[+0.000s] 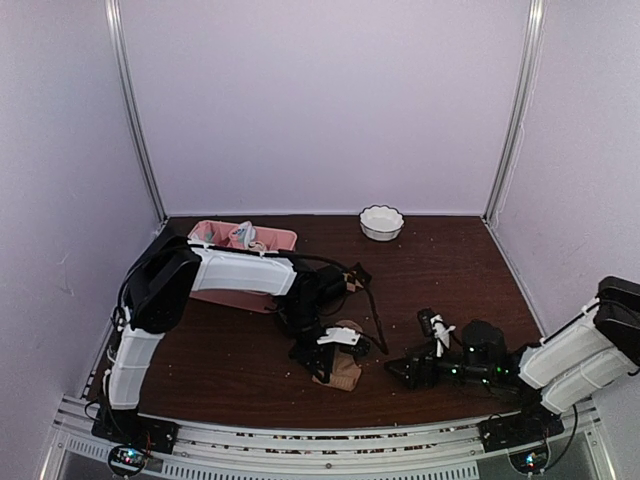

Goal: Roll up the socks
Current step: Roll the sock at the center of the board.

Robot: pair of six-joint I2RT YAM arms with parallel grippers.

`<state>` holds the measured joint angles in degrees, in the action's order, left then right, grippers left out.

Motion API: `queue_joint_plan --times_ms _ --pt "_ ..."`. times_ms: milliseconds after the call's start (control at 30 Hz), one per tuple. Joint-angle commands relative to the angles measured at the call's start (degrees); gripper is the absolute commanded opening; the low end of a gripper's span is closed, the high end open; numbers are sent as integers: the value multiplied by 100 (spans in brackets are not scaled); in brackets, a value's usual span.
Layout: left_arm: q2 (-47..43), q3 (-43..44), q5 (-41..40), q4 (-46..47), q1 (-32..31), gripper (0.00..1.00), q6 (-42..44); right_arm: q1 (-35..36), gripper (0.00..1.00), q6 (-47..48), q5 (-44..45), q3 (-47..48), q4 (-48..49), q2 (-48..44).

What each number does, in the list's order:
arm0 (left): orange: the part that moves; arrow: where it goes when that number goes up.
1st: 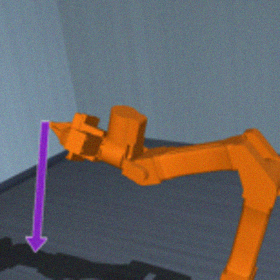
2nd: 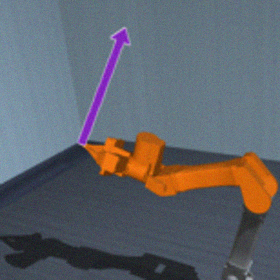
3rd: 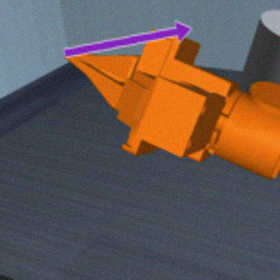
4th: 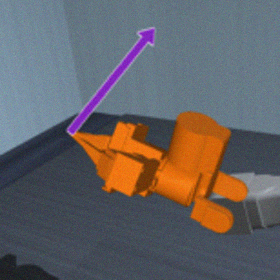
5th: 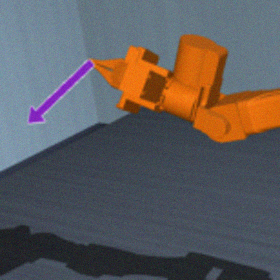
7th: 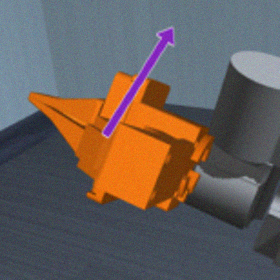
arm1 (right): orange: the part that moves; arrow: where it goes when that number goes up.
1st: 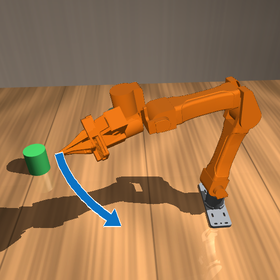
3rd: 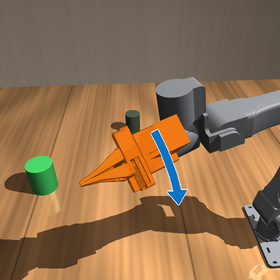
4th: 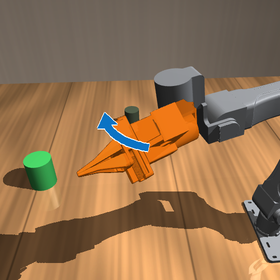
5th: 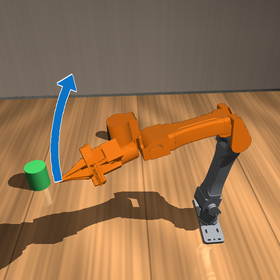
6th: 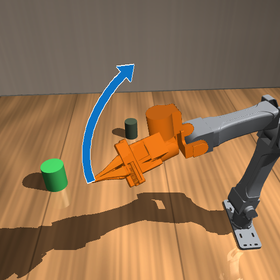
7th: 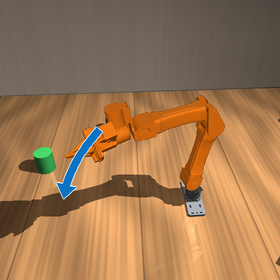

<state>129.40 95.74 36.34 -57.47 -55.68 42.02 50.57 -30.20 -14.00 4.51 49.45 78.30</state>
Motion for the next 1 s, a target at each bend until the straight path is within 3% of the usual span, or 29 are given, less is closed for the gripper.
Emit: queue_joint_plan --times_ms 0,67,133,267,367,567,733,967 --pt "451 385 98 -590 -39 0 -164 -49 100 -485 1695 -45 -279 -654" --pt "587 564 55 -688 -39 0 -221 -20 100 221 1341 447 -1090 -544" --pt "684 689 26 -686 -31 0 -331 19 100 731 1122 658 -1299 -377" --pt "935 920 464 -804 142 1 -545 230 100 1221 1309 53 -136 -438" --pt "1229 1163 556 -1022 253 2 -679 771 97 1812 1700 -375 527 -578" --pt "1576 1562 671 -1383 303 3 -781 1890 79 2685 2124 320 -603 -344" --pt "1772 1785 581 -1574 303 4 -693 2738 75 3712 2325 930 -1122 232" --pt "2079 2157 340 -1787 303 4 -774 2754 66 5040 2275 1719 -1658 927"
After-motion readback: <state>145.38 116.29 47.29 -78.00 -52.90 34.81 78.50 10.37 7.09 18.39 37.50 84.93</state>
